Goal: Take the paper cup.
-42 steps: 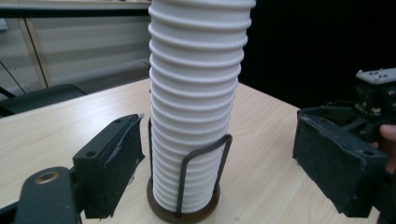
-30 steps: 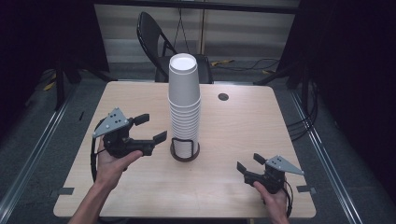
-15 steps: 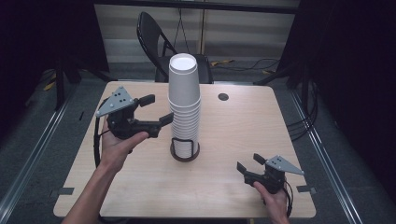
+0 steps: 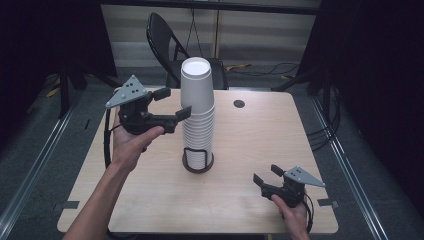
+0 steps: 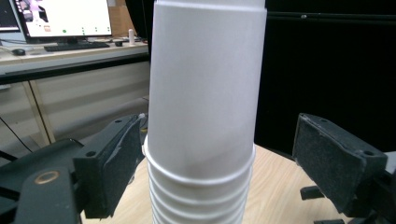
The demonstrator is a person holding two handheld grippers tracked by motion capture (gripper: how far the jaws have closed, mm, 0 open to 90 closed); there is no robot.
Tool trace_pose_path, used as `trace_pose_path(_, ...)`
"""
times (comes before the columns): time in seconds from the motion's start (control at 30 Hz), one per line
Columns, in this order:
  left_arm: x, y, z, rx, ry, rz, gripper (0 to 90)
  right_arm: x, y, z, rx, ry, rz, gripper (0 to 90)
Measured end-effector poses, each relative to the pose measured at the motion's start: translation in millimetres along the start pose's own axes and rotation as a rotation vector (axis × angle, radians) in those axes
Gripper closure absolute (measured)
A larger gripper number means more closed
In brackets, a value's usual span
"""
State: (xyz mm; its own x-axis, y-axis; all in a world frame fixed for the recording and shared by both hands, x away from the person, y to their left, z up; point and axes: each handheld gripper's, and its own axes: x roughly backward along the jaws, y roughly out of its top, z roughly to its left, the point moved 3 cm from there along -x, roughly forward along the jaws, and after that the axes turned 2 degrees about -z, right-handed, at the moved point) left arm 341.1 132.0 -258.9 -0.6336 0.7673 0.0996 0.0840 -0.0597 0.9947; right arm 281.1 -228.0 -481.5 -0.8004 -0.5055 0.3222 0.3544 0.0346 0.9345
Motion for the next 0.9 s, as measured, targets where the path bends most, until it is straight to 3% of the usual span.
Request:
trace_pose_path(0.23,-10.8,5.5,0.9,-0.010,-0.007,0.020,15.5,0.2,-0.1,-0.3,0.000,0.001,0.001,20.6)
trace_pose_path(0.37,-20.1,7.6,0.6,-0.036,-0.012,0.039,15.5,-0.3,-0.5,-0.7,0.002,0.002,0.004,20.7)
trace_pose_path(0.57,-34.3,5.5,2.3,-0.048,0.002,0.066,14.8,-0.4,-0.7,-0.2,0.002,0.005,0.007,20.7)
trace_pose_path(0.9,-51.8,2.3,6.6,-0.022,0.004,0.095,13.2,0.0,-0.7,-0.8,0.005,0.004,0.006,20.7)
